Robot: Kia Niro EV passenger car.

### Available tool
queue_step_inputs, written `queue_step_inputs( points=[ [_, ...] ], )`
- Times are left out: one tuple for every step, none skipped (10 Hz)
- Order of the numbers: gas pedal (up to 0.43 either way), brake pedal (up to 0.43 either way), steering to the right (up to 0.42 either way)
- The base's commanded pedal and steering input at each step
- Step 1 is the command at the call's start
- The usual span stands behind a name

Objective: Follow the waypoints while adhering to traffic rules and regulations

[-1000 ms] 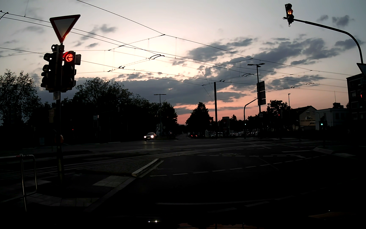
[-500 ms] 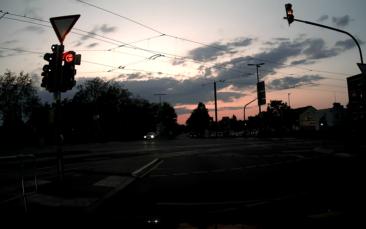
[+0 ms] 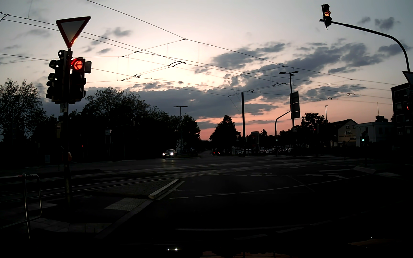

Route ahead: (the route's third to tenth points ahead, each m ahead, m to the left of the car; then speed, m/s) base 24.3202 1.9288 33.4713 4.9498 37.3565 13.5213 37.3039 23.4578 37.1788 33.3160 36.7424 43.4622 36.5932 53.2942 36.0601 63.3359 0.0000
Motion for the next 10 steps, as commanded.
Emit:
queue_step_inputs(
  points=[
    [0.000, 0.244, 0.026],
    [0.000, 0.244, 0.026],
    [0.000, 0.244, 0.027],
    [0.000, 0.244, 0.027],
    [0.000, 0.244, 0.026],
    [0.000, 0.244, 0.027],
    [0.000, 0.244, 0.027],
    [0.000, 0.244, 0.026],
    [0.000, 0.244, 0.027],
    [0.000, 0.244, 0.026]
  ],
)
